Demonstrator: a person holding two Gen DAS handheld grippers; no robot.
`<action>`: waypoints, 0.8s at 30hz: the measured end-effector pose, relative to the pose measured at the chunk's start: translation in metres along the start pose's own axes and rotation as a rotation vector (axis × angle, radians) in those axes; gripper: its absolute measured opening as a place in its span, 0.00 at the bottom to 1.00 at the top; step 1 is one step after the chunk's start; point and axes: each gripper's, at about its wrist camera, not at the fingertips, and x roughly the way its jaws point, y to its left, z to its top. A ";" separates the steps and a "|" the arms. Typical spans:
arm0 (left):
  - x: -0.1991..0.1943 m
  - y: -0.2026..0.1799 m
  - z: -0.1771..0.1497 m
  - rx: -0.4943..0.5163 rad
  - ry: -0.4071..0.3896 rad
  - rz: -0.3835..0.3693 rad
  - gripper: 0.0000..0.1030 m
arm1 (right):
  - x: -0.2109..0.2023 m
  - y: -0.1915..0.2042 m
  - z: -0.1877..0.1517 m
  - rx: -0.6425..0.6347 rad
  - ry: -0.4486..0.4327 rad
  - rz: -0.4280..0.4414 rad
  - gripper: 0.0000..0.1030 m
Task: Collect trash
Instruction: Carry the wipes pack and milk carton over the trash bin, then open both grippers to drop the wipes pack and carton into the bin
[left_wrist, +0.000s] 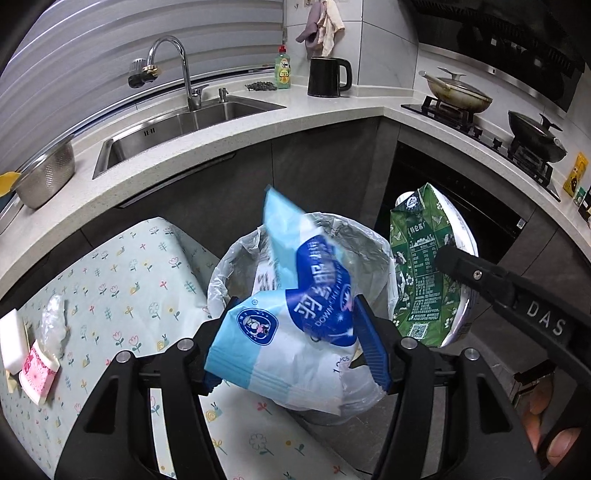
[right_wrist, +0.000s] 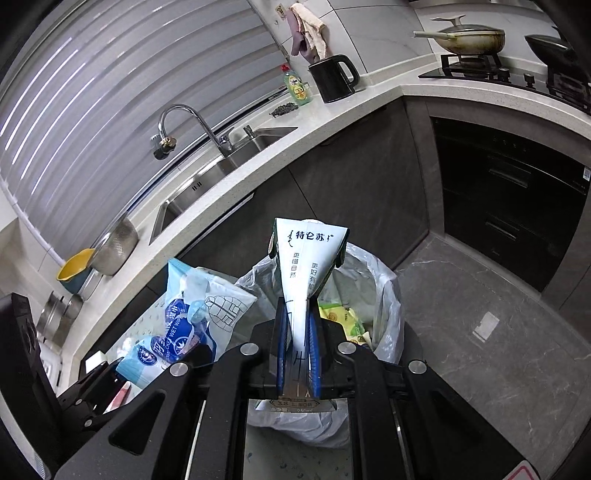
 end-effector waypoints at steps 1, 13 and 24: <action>0.002 0.002 0.000 -0.005 0.004 -0.001 0.58 | 0.002 0.000 0.001 -0.002 0.002 -0.001 0.10; 0.000 0.035 -0.001 -0.098 -0.010 0.020 0.75 | 0.024 0.013 0.004 -0.026 0.029 0.010 0.11; -0.013 0.056 -0.008 -0.124 -0.035 0.071 0.80 | 0.027 0.039 0.007 -0.053 0.019 0.030 0.26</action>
